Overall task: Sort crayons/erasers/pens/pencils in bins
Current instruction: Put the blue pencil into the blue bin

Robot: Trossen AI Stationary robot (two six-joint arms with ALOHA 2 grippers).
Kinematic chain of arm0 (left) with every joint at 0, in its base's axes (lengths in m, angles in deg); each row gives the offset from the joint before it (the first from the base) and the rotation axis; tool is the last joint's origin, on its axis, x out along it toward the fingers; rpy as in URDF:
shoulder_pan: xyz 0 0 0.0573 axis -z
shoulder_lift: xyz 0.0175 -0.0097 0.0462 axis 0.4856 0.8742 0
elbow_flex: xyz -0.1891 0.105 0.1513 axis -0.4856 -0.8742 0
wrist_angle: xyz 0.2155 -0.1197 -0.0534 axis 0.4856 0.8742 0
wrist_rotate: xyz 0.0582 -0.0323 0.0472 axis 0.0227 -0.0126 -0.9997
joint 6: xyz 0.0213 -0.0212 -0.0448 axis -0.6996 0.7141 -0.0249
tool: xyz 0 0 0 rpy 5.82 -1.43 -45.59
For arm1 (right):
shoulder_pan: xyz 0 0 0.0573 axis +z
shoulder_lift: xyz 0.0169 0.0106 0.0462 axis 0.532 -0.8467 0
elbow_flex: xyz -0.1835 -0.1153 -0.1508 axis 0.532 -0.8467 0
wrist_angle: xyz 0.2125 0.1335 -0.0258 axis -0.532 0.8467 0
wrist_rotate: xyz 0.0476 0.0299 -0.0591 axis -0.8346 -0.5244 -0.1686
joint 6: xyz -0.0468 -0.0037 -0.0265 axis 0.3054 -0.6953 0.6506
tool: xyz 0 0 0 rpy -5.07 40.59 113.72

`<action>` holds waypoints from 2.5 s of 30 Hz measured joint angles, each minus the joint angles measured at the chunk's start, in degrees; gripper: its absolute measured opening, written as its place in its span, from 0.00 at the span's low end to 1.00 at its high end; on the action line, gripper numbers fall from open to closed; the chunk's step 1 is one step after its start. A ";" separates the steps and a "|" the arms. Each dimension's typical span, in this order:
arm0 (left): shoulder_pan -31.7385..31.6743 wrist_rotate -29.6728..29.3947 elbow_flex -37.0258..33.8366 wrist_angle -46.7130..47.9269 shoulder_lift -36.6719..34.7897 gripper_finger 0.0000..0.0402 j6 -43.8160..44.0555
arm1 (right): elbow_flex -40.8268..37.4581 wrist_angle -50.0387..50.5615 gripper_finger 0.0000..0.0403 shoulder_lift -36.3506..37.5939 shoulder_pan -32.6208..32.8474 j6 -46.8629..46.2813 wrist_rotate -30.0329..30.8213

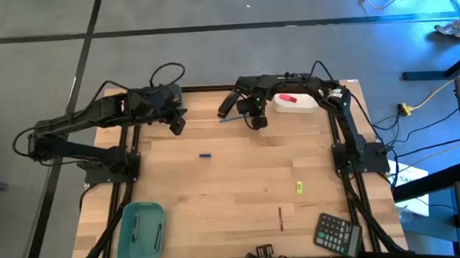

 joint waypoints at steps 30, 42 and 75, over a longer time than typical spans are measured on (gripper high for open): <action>0.00 0.02 -0.02 0.02 0.00 0.38 0.09 | -0.17 -0.75 0.11 -0.15 0.15 -0.18 0.79; 0.00 0.00 -0.07 0.02 0.00 0.38 0.09 | 0.36 -0.20 0.10 -0.15 0.15 -1.34 0.92; 0.17 -2.12 -0.07 -0.81 -4.15 0.38 1.49 | 4.34 -4.54 0.11 2.62 0.23 -5.50 -5.68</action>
